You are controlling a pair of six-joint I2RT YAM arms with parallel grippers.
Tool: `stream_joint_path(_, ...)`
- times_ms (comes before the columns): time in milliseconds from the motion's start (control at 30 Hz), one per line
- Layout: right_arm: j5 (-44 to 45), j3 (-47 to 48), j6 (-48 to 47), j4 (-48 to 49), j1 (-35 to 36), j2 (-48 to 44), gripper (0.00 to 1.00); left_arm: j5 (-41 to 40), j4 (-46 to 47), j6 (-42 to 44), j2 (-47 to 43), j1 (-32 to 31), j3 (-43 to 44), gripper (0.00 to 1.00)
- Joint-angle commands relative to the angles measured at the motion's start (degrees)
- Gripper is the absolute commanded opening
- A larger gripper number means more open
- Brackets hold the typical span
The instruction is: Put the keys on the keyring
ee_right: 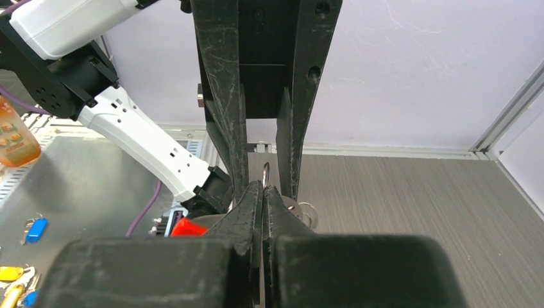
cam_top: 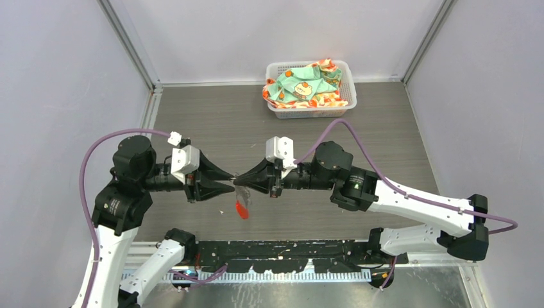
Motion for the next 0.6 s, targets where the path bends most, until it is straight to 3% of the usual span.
stream_joint_path(0,-1.9,1.2,1.5,4.9,-0.3,1.1,0.01,2.6,2.7,-2.7,0.0,-0.2,0.8,0.32)
stream_joint_path(100,-2.4,1.3,2.0,5.0,-0.5,1.6,0.01,2.4,2.9,-2.8,-0.1,-0.2,0.9,0.30)
stream_joint_path(267,-2.5,1.2,2.4,5.1,-0.6,1.6,0.01,2.1,2.9,-2.5,-0.4,-0.2,0.6,0.14)
stream_joint_path(567,-4.4,2.4,2.4,0.0,-0.8,2.8,0.01,0.3,2.8,-2.3,-0.8,-0.2,0.9,0.04)
